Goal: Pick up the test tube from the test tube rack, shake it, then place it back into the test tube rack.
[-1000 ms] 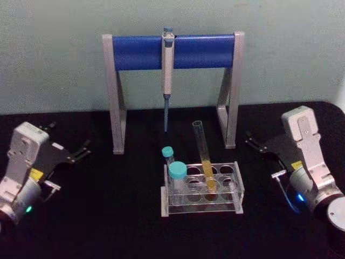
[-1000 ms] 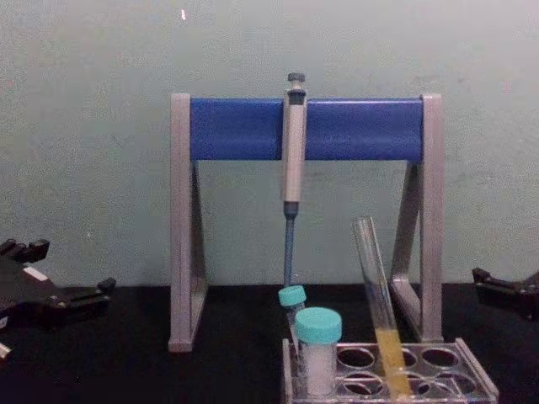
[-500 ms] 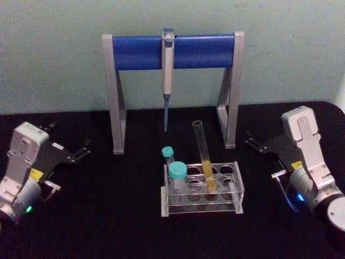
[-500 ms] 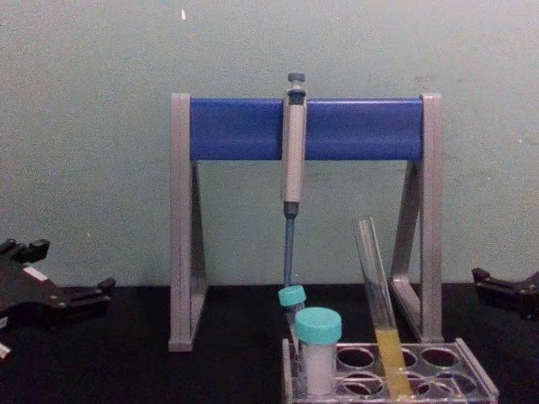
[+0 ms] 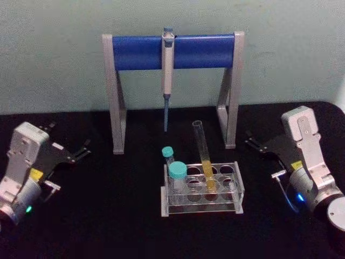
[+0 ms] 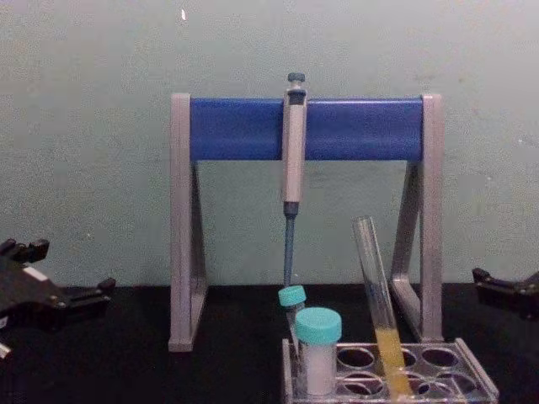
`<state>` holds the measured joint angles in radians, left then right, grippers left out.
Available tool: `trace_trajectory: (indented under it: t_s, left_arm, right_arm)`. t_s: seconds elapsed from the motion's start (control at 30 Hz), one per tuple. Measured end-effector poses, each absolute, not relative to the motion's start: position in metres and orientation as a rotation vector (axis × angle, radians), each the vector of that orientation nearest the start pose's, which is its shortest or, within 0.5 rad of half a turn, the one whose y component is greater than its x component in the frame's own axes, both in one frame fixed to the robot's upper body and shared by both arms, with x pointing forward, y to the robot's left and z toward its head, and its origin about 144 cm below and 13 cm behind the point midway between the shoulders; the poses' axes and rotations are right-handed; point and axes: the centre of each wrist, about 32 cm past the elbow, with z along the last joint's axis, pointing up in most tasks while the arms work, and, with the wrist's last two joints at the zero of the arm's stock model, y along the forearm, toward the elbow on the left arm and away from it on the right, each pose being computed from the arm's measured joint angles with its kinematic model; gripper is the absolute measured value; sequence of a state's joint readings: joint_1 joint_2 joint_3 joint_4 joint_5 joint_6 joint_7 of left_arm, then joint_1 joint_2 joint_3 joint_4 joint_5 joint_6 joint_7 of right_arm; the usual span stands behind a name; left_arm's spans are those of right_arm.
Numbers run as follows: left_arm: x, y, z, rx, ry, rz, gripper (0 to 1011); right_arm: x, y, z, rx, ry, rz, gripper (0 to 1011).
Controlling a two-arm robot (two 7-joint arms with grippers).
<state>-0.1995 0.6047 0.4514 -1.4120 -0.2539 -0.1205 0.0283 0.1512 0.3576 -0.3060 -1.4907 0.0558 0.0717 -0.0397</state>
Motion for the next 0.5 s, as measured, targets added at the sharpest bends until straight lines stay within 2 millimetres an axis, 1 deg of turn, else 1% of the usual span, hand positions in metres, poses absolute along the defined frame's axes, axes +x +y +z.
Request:
trace_trajectory:
  t_s: [0.5]
  left_arm:
    - [0.4886, 0.3097, 1.1398, 0.305, -0.285, 1.248, 1001]
  right_arm:
    - [0.4899, -0.2489, 1.1528, -0.304, -0.218, -1.346, 1000]
